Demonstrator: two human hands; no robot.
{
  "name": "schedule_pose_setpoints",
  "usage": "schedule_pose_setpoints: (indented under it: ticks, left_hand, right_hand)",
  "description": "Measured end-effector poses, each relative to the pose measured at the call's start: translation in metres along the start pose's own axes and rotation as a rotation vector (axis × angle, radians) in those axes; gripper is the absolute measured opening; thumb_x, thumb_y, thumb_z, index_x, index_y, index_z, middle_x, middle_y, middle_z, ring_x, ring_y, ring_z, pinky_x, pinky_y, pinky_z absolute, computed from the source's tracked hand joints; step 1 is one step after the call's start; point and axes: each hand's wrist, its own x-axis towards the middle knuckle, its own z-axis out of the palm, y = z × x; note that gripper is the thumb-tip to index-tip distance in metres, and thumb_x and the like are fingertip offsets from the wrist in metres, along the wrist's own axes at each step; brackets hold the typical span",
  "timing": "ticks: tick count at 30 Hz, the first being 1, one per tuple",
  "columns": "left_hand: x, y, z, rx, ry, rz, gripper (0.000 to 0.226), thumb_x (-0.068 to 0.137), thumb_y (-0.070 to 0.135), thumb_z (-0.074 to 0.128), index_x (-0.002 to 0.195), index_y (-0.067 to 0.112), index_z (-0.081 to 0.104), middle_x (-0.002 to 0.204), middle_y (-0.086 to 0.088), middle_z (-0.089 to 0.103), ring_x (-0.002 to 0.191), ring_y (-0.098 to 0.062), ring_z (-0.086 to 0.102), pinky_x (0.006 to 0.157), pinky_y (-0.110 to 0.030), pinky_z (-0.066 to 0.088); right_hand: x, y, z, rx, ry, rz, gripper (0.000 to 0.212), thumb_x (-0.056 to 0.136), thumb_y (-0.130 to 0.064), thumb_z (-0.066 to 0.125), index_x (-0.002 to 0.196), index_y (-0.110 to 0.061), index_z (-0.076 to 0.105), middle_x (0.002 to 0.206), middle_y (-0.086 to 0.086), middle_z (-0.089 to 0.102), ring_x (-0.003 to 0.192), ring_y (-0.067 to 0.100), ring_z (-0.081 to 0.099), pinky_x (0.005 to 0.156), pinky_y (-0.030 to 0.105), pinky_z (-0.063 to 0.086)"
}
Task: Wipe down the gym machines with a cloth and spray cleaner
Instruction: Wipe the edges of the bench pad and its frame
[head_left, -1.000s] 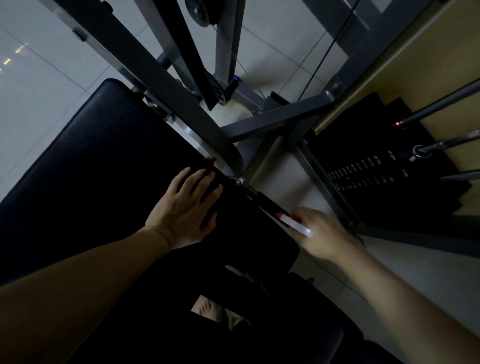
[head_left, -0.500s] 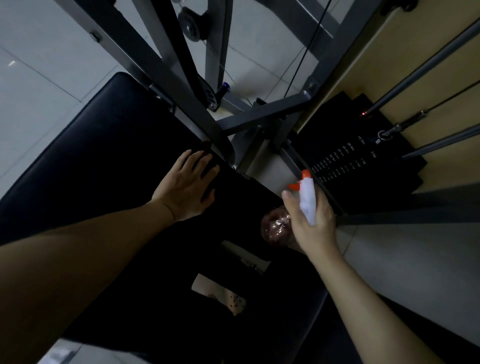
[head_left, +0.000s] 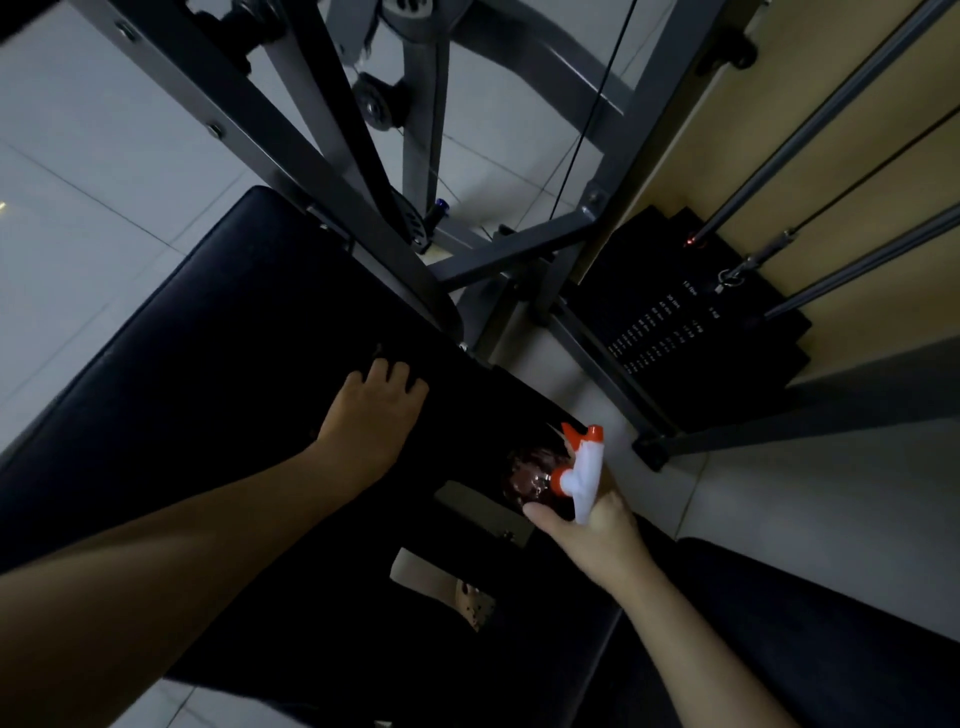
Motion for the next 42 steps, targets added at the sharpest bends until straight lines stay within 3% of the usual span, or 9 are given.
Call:
schedule_pose_setpoints:
  ticks: [3,6,9,17,21,25,32,39,42]
  left_hand:
    - [-0.001,0.003,-0.001,-0.133,-0.029,-0.048,0.053,0.094,0.03,0.06,0.142,0.02,0.04,0.132,-0.008,0.049,0.12,-0.026,0.05,0.083,-0.035,0.054]
    - [-0.002,0.008,0.001,-0.249,-0.03,-0.081,0.054,0.093,0.028,0.06,0.143,0.021,0.04,0.13,-0.006,0.049,0.117,-0.026,0.051,0.079,-0.034,0.054]
    - [-0.003,0.016,0.002,-0.433,-0.053,-0.143,0.054,0.092,0.031,0.061,0.142,0.022,0.042,0.128,-0.006,0.046,0.111,-0.026,0.054,0.078,-0.036,0.05]
    - [0.005,0.032,-0.026,-1.582,-0.302,-0.559,0.039,0.082,0.009,0.069,0.119,0.02,0.066,0.102,-0.009,0.07,0.076,-0.021,0.065,0.058,-0.026,0.05]
    - [0.0,0.033,-0.071,-1.83,-0.224,-0.497,0.059,0.057,0.011,0.061,0.112,0.029,0.069,0.094,-0.012,0.068,0.072,-0.024,0.062,0.053,-0.027,0.045]
    - [0.007,0.035,-0.117,-2.073,-0.157,-0.296,0.073,0.059,-0.002,0.054,0.126,0.023,0.063,0.099,-0.016,0.066,0.082,-0.028,0.063,0.062,-0.03,0.049]
    - [0.042,0.012,-0.126,-1.874,-0.044,-0.235,0.062,0.084,-0.007,0.066,0.135,0.025,0.052,0.116,-0.009,0.068,0.086,-0.021,0.072,0.066,-0.031,0.059]
    - [0.083,-0.003,-0.104,-1.706,-0.061,-0.33,0.027,0.089,-0.013,0.058,0.099,0.009,0.069,0.107,-0.024,0.072,0.076,-0.023,0.072,0.063,-0.027,0.061]
    - [0.097,-0.017,-0.077,-1.291,0.216,-0.346,0.023,0.086,0.001,0.058,0.097,0.016,0.072,0.097,-0.009,0.074,0.083,-0.019,0.071,0.078,-0.031,0.059]
  right_hand:
    - [-0.005,-0.007,-0.016,0.08,-0.025,-0.018,0.109,0.082,-0.02,0.082,0.13,-0.081,0.006,0.133,-0.036,0.03,0.118,-0.031,0.034,0.086,0.0,0.036]
    - [-0.011,-0.008,-0.017,0.154,0.005,0.057,0.086,0.077,-0.033,0.081,0.143,-0.057,0.032,0.136,-0.012,0.051,0.121,-0.005,0.054,0.091,0.015,0.046]
    - [-0.021,-0.01,-0.02,0.186,0.045,0.154,0.064,0.08,-0.031,0.081,0.136,-0.038,0.051,0.112,-0.002,0.067,0.084,0.008,0.067,0.068,0.019,0.054]
    - [-0.018,-0.046,-0.047,0.34,0.169,0.134,0.062,0.079,-0.048,0.079,0.131,-0.034,0.048,0.128,-0.013,0.059,0.116,0.0,0.057,0.089,0.021,0.047]
    - [-0.001,-0.095,-0.06,0.215,0.379,-0.082,0.026,0.094,-0.023,0.068,0.118,-0.017,0.063,0.112,-0.008,0.066,0.103,-0.001,0.063,0.09,0.024,0.054]
    - [0.039,-0.134,-0.059,0.353,0.021,0.04,0.049,0.083,-0.04,0.076,0.127,-0.031,0.058,0.12,-0.012,0.064,0.108,0.004,0.064,0.089,0.026,0.054]
    - [0.087,-0.142,-0.09,0.236,-0.026,0.081,0.008,0.088,-0.017,0.075,0.094,-0.016,0.07,0.082,-0.002,0.071,0.066,0.009,0.066,0.052,0.024,0.05]
    - [0.123,-0.135,-0.113,0.322,-0.045,0.134,0.022,0.095,-0.028,0.064,0.099,-0.011,0.078,0.097,0.003,0.078,0.098,0.016,0.072,0.092,0.031,0.053]
    - [0.139,-0.134,-0.119,0.322,-0.009,0.165,0.026,0.094,-0.031,0.066,0.097,-0.007,0.076,0.091,0.009,0.078,0.09,0.024,0.074,0.077,0.032,0.058]
